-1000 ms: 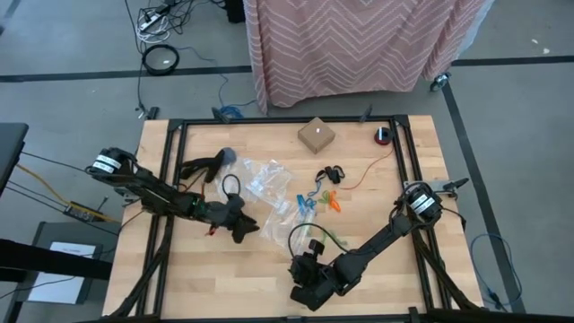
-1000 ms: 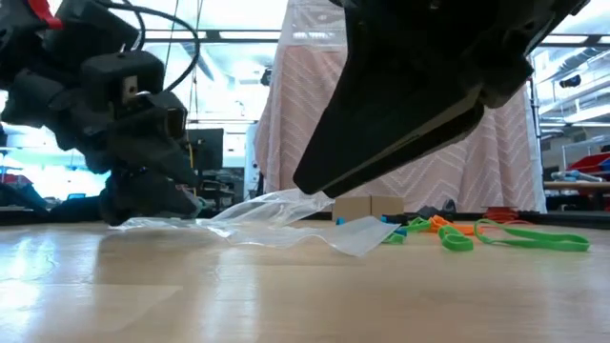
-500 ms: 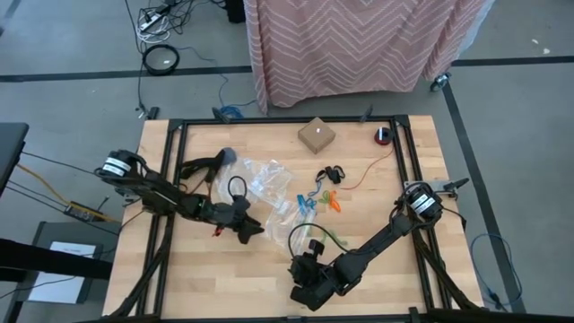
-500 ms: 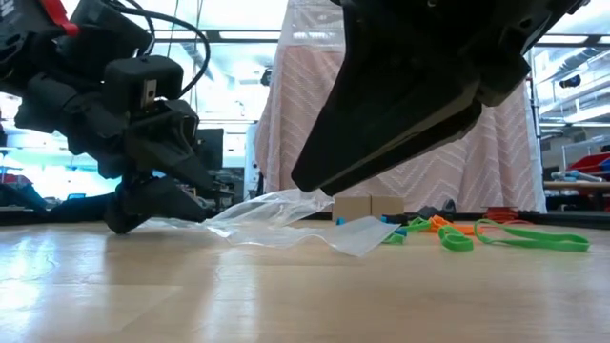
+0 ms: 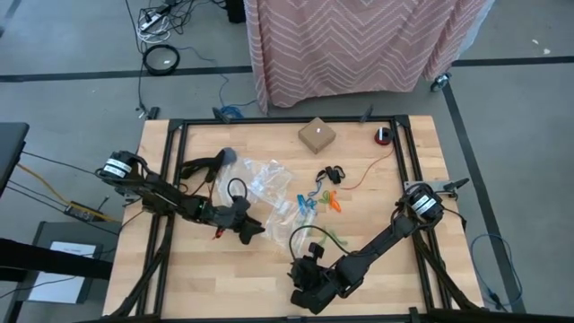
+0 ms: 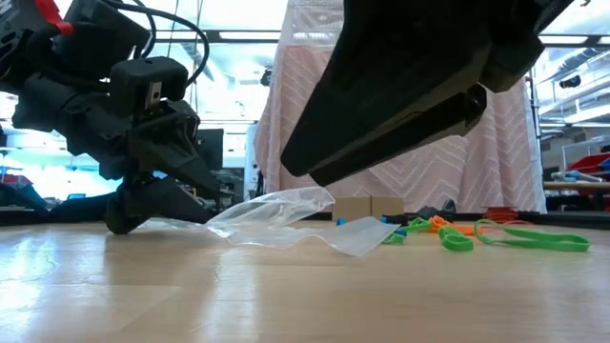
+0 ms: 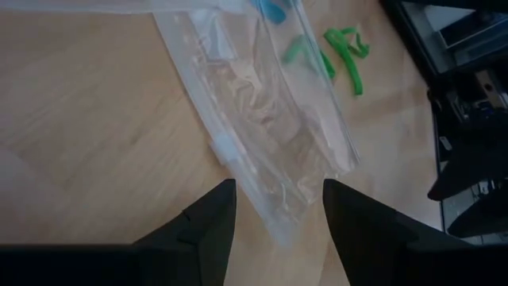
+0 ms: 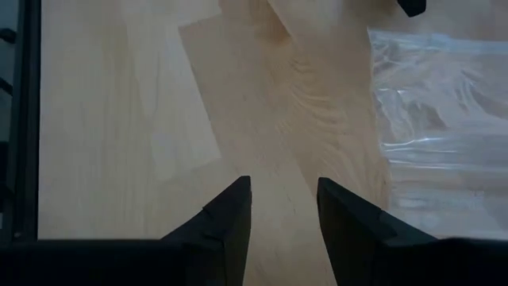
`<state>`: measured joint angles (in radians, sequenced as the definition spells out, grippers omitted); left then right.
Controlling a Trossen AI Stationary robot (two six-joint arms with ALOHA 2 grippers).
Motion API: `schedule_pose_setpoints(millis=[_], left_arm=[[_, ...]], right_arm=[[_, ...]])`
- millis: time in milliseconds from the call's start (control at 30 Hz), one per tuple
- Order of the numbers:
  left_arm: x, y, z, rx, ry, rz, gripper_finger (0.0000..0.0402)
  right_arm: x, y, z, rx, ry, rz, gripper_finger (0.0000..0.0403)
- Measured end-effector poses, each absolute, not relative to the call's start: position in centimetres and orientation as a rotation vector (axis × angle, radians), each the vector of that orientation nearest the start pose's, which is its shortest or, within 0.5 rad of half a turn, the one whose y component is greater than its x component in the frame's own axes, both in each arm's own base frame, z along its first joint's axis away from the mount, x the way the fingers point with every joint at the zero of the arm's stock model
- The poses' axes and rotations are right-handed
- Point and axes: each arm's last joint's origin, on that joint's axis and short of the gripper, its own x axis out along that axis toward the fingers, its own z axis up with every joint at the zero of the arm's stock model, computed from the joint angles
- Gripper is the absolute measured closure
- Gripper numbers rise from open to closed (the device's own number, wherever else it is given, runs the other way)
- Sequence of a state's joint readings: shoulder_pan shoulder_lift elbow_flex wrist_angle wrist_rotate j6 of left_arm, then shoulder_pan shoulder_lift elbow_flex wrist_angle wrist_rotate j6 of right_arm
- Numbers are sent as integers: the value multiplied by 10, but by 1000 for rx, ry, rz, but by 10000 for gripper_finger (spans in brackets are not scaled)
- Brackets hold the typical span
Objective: Sort rubber bands
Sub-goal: Open the transparent zip bag
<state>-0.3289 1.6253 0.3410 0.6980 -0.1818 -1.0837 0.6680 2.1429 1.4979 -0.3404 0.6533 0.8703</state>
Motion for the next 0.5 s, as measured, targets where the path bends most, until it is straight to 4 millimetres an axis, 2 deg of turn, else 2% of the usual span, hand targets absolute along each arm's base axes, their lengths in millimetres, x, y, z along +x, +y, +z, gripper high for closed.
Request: schedule_pose_setpoints(millis=[500], left_arm=[[231, -82, 96, -923, 625, 176, 202]], right_arm=[[361, 262, 151, 222, 696, -304, 271]])
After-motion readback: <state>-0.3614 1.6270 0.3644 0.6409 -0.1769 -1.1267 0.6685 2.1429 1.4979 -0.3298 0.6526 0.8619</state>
